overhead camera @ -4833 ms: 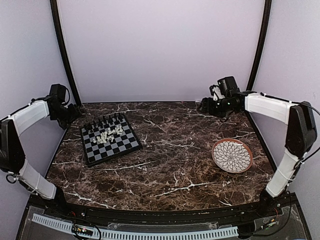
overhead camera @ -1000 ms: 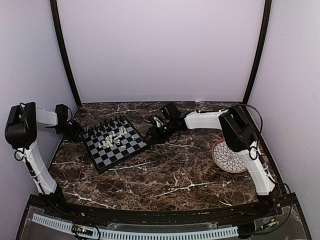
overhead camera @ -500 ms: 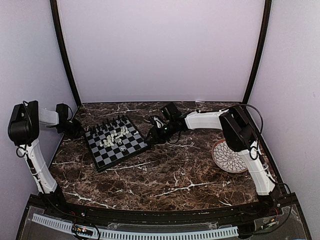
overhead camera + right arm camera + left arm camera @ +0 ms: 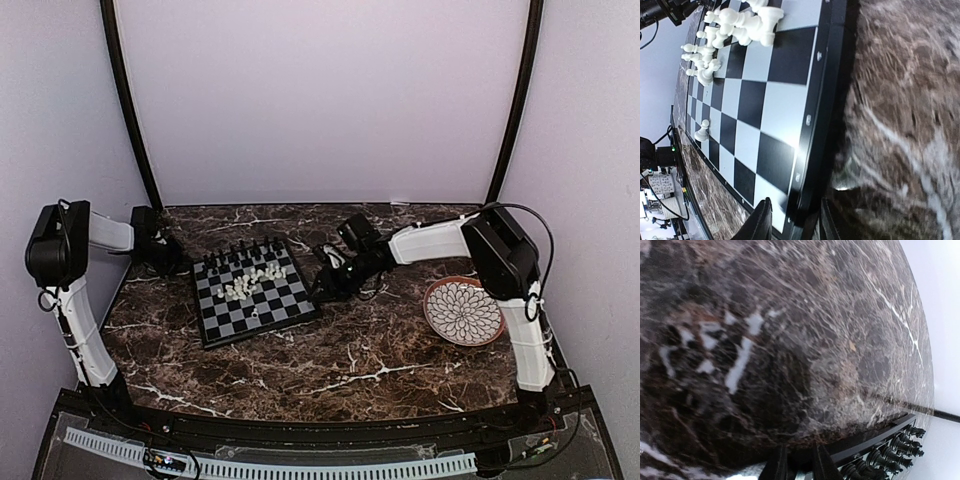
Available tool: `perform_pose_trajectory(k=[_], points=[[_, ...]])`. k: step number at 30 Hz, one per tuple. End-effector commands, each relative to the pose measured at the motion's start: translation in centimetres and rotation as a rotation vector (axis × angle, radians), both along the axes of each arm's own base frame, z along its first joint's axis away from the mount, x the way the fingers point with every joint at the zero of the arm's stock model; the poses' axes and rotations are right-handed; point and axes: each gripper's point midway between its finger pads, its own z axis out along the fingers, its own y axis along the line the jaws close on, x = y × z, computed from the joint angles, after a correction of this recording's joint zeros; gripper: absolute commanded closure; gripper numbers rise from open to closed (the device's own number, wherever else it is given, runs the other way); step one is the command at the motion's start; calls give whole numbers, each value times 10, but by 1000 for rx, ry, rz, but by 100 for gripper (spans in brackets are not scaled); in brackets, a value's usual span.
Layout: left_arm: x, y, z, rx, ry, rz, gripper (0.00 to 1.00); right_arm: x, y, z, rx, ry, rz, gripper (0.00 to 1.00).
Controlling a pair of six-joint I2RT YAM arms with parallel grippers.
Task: Set up the chess pieces on the board
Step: Move the chessboard to the center of the board.
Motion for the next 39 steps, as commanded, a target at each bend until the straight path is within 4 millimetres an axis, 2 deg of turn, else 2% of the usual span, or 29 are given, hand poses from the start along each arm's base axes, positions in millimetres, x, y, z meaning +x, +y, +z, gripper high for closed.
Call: perform_pose_trajectory(k=[1,5,6,10,19,22,25,26,27,28,30,31,32,33,34,36,39], points=[[-34,-37,-30,-45,120,-122,81,-21,-25,-21,-104,32,-5,66],[-40,-56,-32,-59,121,-168,82,-34,-37,-16,-122,37,-4,67],[-42,-70,-33,-61,123,-200,82,-37,-41,-15,-128,36,-4,67],[-47,-96,-31,-76,120,-251,82,-51,-58,-15,-161,39,-5,68],[-58,-145,-26,-96,121,-349,82,-97,-102,-27,-234,83,5,69],[-60,-155,-23,-99,122,-362,82,-106,-114,-30,-260,84,9,69],[-56,-154,-15,-84,113,-354,78,-109,-119,-24,-275,79,14,67],[-49,-155,-5,-75,91,-356,73,-110,-121,-19,-277,77,15,66],[-50,-151,0,-45,96,-360,71,-110,-122,-13,-277,69,15,66],[-41,-151,13,-29,68,-362,65,-111,-123,-5,-275,59,15,65],[-38,-143,37,24,32,-358,60,-111,-127,13,-274,22,14,62],[-40,-139,55,46,2,-353,58,-113,-132,21,-287,12,16,62],[-43,-138,64,56,-13,-354,52,-113,-136,29,-295,-8,17,61],[-48,-136,84,71,-46,-361,50,-113,-139,35,-303,-23,15,60],[-56,-136,87,82,-49,-372,48,-113,-142,42,-309,-41,16,60],[-77,-140,115,110,-106,-425,48,-112,-148,54,-316,-83,15,60],[-117,-148,117,169,-93,-530,51,-108,-151,63,-328,-148,22,61]])
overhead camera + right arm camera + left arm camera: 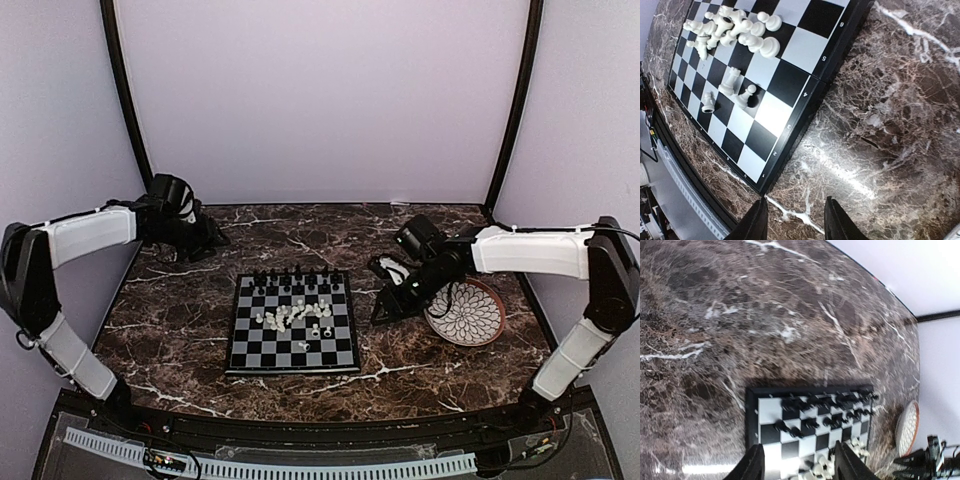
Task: Set up the chess pieces on the board
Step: Move the chessboard to the center of the board, then pick up the bishop from the chessboard.
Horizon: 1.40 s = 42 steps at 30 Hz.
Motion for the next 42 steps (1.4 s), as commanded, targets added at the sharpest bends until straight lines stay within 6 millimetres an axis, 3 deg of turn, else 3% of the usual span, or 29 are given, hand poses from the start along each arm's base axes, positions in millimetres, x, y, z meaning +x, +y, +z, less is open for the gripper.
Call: perform_pose_trajectory(k=[1,2,7,12,19,26,35,42], points=[[-76,-16,14,111,-5,-179,52,3,-11,13,-67,-101,37,62],[-90,-18,5,120,12,-202,54,4,-10,14,-78,-117,51,63],[-147,-53,16,145,-41,-360,59,3,10,10,-127,-174,145,65],[-176,-71,14,175,-24,-443,61,-4,38,-2,-173,-189,212,65],[-175,-71,14,160,-27,-387,56,15,55,-21,-285,-235,201,60],[-169,-77,19,127,-45,-369,51,37,60,-16,-370,-340,254,57],[-167,-83,22,122,-56,-398,50,33,76,-27,-312,-346,356,55],[-165,-86,23,114,-58,-406,50,32,88,-19,-262,-318,319,59]])
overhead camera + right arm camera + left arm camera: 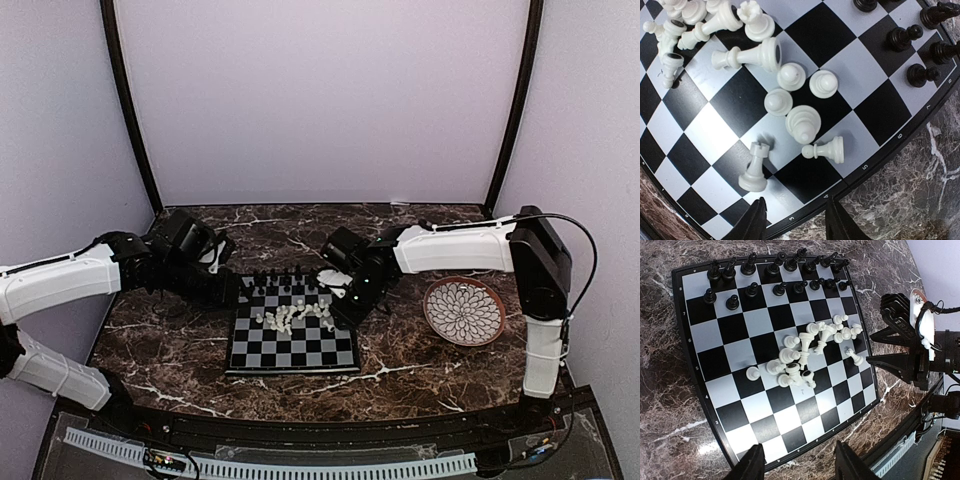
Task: Set up the chess pieces on the board
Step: Pick up the bishop from the chessboard.
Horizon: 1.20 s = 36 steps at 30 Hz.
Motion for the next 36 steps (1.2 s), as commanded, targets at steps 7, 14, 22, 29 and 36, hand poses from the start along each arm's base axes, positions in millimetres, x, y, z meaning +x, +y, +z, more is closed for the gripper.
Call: perform_pose_trajectory(k=[7,14,22,29,36], points=[[2,-7,11,-32,-20,-25,50,-10,33,16,128,46,-32,60],[2,-9,13,-43,-18,-20,50,1,28,1,51,5,-47,62],[1,-8,11,-49,-11,-16,50,11,23,-2,-8,-46,-21,64],[-1,-8,13,-53,-12,-13,51,15,20,16,8,-93,-5,66],[-4,-6,12,-53,-9,-17,51,31,12,24,-1,-135,-15,66]])
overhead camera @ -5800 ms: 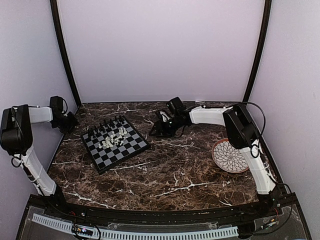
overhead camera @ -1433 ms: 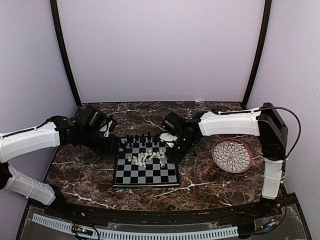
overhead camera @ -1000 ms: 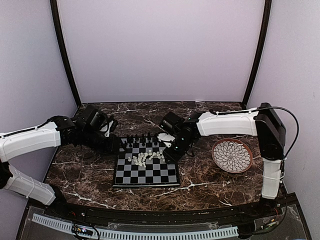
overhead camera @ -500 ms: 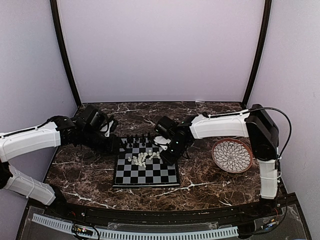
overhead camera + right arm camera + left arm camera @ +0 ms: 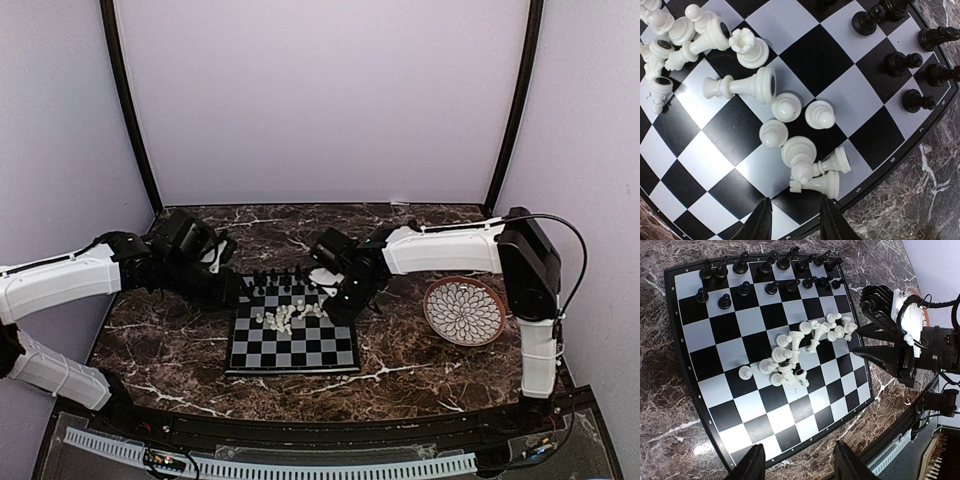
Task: Set up the chess pieces on the board
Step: Pick up the bishop from the chessboard.
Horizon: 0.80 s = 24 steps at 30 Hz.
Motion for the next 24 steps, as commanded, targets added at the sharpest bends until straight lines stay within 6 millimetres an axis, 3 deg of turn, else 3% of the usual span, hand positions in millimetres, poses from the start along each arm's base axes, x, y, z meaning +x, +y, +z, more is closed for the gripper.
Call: perform_pose_trajectory(k=[1,8,17,24], points=[[-3,0,11,-28,-19,-6,51,20,0,28,32,-73,-4,66],[-9,5,10,-24,-16,-6,51,27,3,20,53,-33,12,63],[-13,9,9,-22,-17,-5,51,19,12,12,94,45,32,62],[-12,8,10,-29,-19,-3,51,18,23,31,177,37,49,62]])
